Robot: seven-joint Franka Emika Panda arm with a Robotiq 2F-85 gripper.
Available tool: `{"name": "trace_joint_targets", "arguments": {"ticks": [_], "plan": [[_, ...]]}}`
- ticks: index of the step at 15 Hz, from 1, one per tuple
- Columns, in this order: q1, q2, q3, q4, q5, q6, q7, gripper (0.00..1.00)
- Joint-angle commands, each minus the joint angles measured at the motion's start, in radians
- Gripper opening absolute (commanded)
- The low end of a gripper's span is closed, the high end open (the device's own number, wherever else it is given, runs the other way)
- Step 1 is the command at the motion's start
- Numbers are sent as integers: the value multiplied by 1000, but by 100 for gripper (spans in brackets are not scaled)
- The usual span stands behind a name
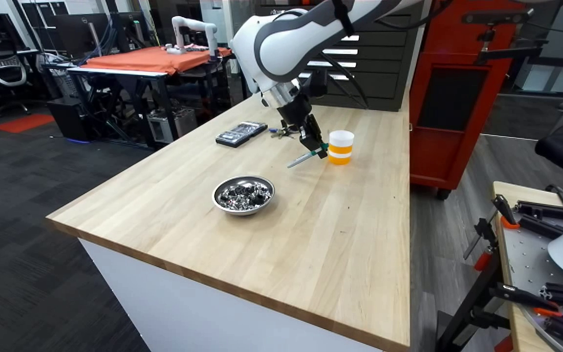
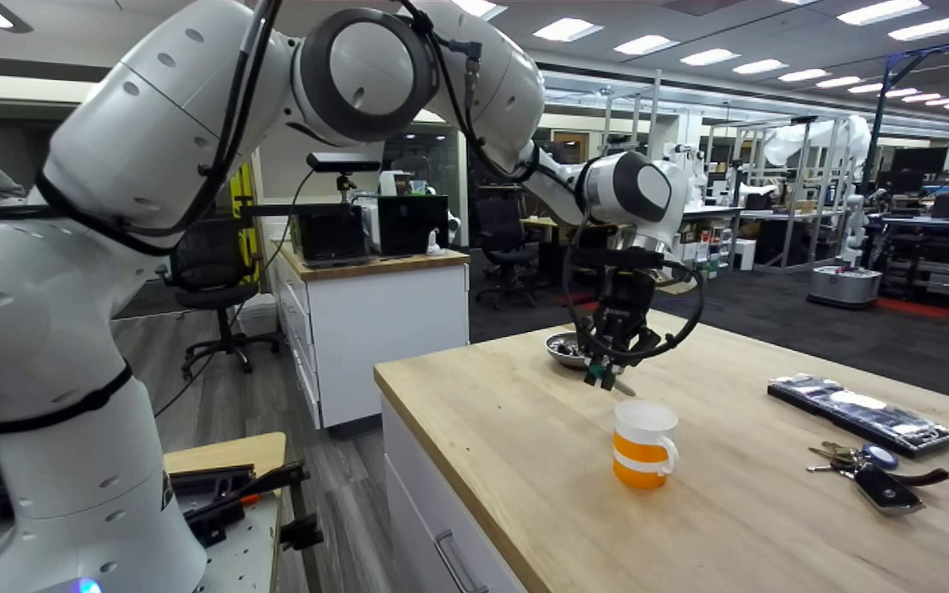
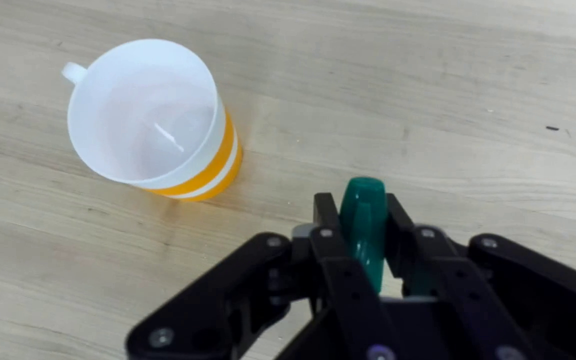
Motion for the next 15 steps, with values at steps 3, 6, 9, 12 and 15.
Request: {"name": "trace_joint_targets", "arguments": {"ticks": [3,6,9,12,15], "plan": [[7,-116,-10,-229,52,139,126,6],[7,-164,-9,-331,71,200,165,11],[11,-221,-13,-426,79,241,202,55],[14,-274,-15,-503,89,276,242,75],[15,-320,-15,-565,95,306,269,94]]}}
